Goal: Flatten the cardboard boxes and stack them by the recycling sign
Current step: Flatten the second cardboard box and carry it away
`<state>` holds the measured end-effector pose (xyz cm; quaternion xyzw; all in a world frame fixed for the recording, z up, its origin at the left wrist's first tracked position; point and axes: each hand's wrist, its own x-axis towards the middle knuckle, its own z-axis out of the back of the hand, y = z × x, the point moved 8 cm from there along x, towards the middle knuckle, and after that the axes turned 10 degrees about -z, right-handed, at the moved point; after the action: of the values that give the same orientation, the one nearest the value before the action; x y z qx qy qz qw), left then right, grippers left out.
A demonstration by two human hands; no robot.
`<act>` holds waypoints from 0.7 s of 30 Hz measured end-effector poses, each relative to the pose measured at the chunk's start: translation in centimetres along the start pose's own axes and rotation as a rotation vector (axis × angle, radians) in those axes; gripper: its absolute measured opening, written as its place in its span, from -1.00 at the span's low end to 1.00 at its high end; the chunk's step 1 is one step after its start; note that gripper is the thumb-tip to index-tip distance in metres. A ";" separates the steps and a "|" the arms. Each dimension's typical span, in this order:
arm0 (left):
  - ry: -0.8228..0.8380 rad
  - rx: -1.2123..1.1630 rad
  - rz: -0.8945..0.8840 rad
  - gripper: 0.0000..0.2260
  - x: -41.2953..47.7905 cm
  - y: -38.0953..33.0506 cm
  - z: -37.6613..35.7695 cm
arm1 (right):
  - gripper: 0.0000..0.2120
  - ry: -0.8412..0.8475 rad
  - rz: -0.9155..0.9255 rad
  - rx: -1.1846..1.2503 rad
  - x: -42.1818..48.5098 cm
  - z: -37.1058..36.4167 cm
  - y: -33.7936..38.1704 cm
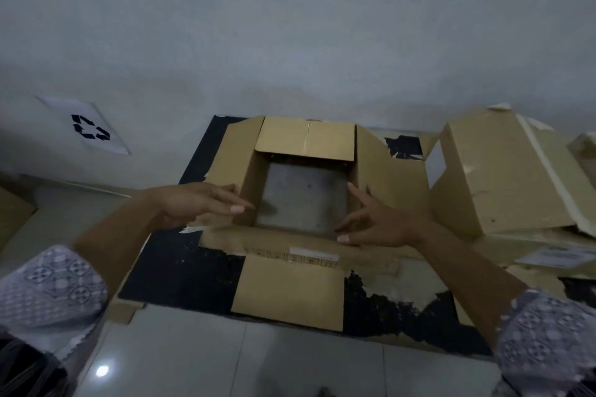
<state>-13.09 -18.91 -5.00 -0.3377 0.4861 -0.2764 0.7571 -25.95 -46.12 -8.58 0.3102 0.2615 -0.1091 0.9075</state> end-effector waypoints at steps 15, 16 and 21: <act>-0.452 0.758 0.016 -0.75 4.4 4.6 0.1 | -0.52 -0.672 -0.061 -0.078 2.4 1.6 3.4; -0.438 0.728 0.022 -0.78 4.7 4.7 0.3 | -0.43 -0.713 -0.104 -0.103 3.9 3.1 3.3; -0.366 0.755 0.104 -0.72 5.5 4.9 1.1 | -0.68 -0.814 -0.281 -0.377 10.5 8.9 3.1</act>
<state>-9.61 -19.74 -11.51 -0.0550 0.2245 -0.3320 0.9145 -12.39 -49.57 -6.78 0.0337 -0.0607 -0.2943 0.9532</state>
